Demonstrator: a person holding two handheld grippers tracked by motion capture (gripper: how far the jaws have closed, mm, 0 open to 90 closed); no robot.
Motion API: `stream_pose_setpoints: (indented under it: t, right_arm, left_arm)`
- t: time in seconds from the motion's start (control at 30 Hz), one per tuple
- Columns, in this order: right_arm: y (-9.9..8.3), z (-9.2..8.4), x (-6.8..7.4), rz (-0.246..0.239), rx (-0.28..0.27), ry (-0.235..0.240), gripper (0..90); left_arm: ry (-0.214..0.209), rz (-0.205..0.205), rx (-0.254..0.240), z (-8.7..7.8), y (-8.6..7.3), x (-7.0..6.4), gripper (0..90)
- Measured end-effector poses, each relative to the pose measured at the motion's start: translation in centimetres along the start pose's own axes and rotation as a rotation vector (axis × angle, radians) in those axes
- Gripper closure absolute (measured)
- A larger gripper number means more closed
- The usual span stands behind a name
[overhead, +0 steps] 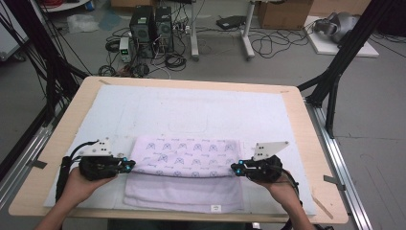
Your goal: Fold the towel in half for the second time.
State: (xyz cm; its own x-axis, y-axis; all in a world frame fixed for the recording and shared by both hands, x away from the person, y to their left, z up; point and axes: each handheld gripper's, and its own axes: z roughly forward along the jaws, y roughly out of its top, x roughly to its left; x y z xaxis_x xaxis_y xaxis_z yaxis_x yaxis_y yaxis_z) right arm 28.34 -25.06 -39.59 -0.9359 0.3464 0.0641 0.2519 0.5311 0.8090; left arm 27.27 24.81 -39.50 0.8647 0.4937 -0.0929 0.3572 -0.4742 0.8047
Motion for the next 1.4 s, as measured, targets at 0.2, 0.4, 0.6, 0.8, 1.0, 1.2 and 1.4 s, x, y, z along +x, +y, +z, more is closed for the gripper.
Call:
stream_pose_setpoints:
  t: [0.2, 0.4, 0.6, 0.8, 1.0, 1.2, 1.4]
  right_arm:
    - [-0.2, -1.6, 3.3, -0.038, -0.005, 0.059, 87.7]
    - [-2.0, -1.0, 4.3, 0.002, 0.003, 0.125, 74.3]
    - [-3.1, 2.0, 4.3, -0.004, 0.063, 0.145, 64.3]
    - [-4.0, 3.1, 4.2, 0.004, 0.086, 0.158, 85.2]
    - [-3.1, 1.5, 4.5, -0.002, 0.014, 0.185, 88.3]
    - [-3.7, 1.1, 6.3, -0.019, 0.032, 0.26, 85.4]
    - [-2.9, 0.5, 4.8, 0.02, -0.021, 0.223, 70.9]
  left_arm:
    - [-0.051, 0.031, 0.004, -1.6, -1.8, -2.9, 87.7]
    - [-0.068, 0.058, 0.036, -0.7, -3.1, -4.3, 66.7]
    - [-0.07, 0.076, 0.098, 1.5, -3.6, -4.2, 68.7]
    - [-0.067, 0.084, 0.088, 2.1, -4.0, -4.5, 86.1]
    - [-0.07, 0.099, 0.042, -0.1, -3.3, -5.1, 86.8]
    - [-0.078, 0.097, 0.052, -0.1, -4.0, -5.8, 76.8]
    - [-0.049, 0.078, 0.006, -0.1, -3.1, -4.6, 65.3]
